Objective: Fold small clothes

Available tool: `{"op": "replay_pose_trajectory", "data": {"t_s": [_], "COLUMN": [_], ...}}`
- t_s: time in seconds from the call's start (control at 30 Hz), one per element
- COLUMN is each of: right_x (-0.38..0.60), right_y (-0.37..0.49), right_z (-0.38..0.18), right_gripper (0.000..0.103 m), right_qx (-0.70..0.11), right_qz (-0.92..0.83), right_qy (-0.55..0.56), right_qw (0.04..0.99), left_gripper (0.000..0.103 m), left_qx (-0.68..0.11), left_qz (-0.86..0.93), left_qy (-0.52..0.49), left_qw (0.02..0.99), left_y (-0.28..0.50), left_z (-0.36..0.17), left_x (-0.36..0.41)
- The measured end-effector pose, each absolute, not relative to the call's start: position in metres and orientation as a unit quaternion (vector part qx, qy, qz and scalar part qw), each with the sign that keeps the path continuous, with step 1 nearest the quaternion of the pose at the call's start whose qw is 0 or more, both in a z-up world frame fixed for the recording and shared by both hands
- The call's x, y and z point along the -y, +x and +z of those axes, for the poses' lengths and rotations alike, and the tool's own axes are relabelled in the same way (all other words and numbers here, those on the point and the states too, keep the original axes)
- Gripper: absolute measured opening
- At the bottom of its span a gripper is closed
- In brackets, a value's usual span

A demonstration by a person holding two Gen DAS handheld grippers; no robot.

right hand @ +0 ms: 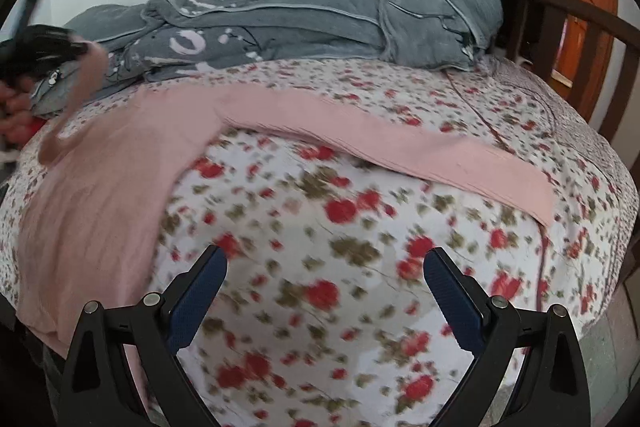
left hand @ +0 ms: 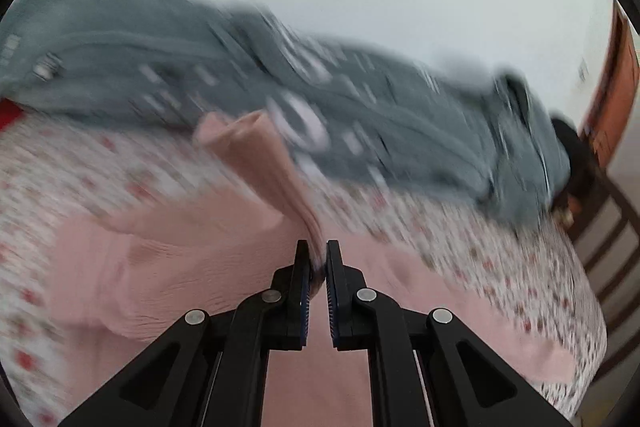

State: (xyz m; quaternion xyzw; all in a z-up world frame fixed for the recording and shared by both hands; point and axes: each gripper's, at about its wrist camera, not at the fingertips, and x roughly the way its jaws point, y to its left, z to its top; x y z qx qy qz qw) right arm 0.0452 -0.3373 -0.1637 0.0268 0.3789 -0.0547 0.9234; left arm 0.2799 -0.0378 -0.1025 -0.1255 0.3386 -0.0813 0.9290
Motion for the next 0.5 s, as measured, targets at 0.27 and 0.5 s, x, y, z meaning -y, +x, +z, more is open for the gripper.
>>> {"op": "replay_pose_trajectory", "data": {"t_s": [0.27,0.5], "right_x": [0.343,0.315], "right_y": [0.045,0.087], "right_z": [-0.173,-0.168], "right_gripper": [0.098,0.098], "right_qx": [-0.389,-0.372], "right_qz": [-0.054,-0.012], "right_qy": [0.014,0.009], "right_qw": [0.92,0.928], "left_gripper": [0.012,0.076], "left_qx": [-0.429,-0.357], "left_qz": [-0.128,-0.122], "left_qy": [-0.022,-0.093], "left_qw": [0.894,0.921], "left_y": [0.27,0.253], "left_z": [-0.177,-0.129], "left_x": [0.13,0.038]}}
